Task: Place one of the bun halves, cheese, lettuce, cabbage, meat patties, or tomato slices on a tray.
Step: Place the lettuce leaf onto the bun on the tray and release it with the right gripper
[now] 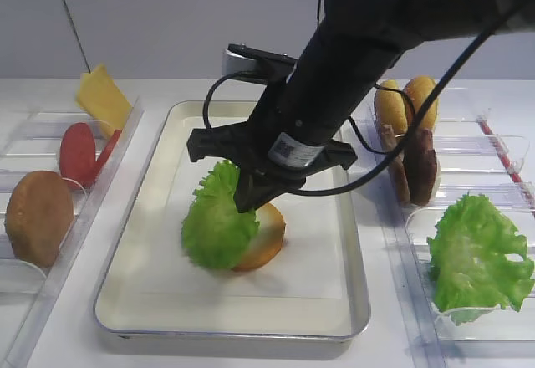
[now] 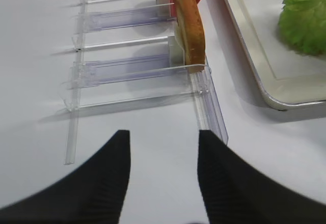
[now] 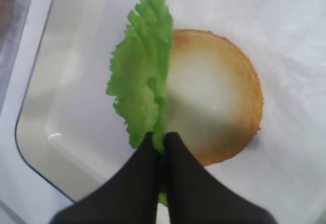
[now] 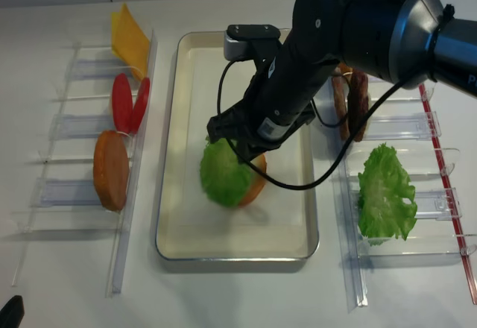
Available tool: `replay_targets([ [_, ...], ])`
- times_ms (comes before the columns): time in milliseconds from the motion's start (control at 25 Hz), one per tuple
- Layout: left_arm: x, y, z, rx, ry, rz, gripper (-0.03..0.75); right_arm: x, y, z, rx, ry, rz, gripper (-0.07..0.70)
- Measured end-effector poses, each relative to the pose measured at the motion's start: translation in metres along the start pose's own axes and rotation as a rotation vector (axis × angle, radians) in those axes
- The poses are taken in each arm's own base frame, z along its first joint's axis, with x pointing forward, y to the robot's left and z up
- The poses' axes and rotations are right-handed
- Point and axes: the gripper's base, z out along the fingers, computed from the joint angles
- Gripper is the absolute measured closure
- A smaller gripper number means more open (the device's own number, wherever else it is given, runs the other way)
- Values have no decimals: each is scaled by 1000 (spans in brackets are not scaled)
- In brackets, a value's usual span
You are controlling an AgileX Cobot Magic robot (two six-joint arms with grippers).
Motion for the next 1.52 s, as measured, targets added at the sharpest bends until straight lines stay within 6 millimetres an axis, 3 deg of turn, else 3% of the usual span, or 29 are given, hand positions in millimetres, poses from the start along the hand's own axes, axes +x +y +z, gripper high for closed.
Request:
replay_targets([
  [840, 0, 0, 0, 0, 0, 0, 420, 1, -10, 10, 76, 43, 9, 577],
  [960, 0, 0, 0, 0, 0, 0, 420, 1, -11, 10, 82, 43, 5, 509],
  [1160, 0, 0, 0, 0, 0, 0, 420, 2, -15, 10, 125, 48, -7, 280],
  [1240, 0, 0, 0, 0, 0, 0, 420, 2, -17, 9, 147, 54, -15, 225],
  [1520, 0, 0, 0, 0, 0, 0, 420, 6, -21, -5, 237, 70, -23, 186],
])
